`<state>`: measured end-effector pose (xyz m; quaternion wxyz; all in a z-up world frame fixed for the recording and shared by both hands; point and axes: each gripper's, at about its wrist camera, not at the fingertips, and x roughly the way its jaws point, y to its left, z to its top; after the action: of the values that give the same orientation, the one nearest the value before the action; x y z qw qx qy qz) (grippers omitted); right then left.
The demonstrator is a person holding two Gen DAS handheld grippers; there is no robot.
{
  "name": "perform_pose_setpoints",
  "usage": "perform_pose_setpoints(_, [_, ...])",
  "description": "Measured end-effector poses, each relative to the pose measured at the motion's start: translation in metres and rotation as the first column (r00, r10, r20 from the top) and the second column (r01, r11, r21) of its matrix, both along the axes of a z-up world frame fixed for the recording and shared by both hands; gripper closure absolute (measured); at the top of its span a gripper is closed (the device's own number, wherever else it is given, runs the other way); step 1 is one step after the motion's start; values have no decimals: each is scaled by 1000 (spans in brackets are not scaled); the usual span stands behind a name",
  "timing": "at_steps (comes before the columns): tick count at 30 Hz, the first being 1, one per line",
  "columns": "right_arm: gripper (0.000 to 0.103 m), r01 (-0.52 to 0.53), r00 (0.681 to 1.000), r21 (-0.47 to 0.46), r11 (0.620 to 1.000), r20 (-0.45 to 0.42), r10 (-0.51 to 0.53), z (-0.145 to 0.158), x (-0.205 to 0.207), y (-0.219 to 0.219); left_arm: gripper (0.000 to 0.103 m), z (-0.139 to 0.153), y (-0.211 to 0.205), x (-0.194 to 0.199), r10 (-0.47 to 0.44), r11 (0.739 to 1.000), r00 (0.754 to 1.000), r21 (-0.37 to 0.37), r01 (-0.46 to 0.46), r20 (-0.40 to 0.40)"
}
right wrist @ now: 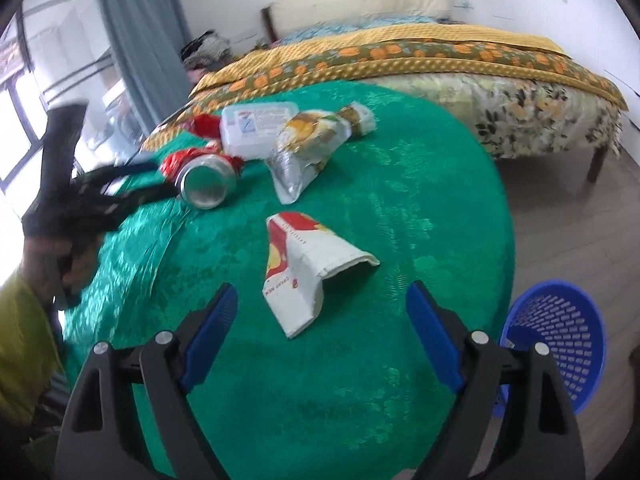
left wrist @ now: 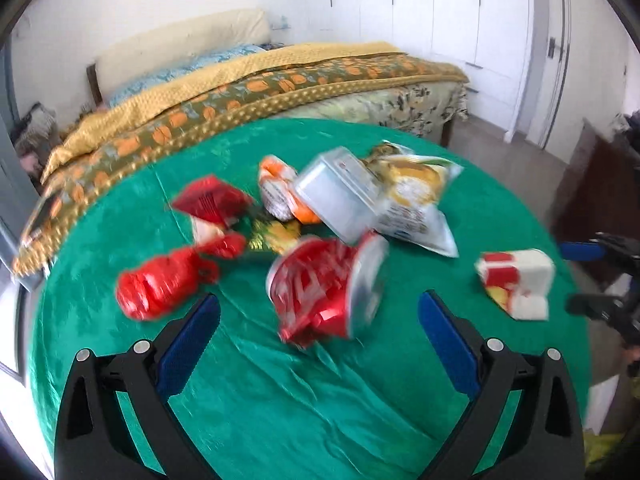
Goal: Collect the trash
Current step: 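Grasp the white-red paper cup with the right tool while the left tool grasps the red soda can, then carry both items over the blue wastebasket and open both tools to drop them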
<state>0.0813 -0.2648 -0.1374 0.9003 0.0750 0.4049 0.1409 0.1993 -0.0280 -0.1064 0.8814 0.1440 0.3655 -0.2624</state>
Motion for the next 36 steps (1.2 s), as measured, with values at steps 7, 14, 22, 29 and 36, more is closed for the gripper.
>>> perform_pose_setpoints(7, [15,-261,964,-168,951,-100,247,-3,42,14,5,-23,-8,35,-67,998,993,-25,65,-97])
perform_pose_setpoints(14, [61,-364,916,-147,920,-234,326,-14,81,18,41,-25,-9,34,-90,996,990,-38,87,-111])
perform_pose_setpoints(22, [70,-302,940,-69,951,-187,285,9,46,18,43,-6,14,-9,-35,994,995,-105,26,-90])
perform_pose_setpoints(29, [70,-141,984,-70,988,-116,132,12,23,9,43,1,-5,-59,22,992,996,-122,-32,-82])
perform_pose_setpoints(36, [70,-51,994,32,998,-90,54,15,8,-22,43,6,-52,-84,-8,990,996,-140,-5,-89])
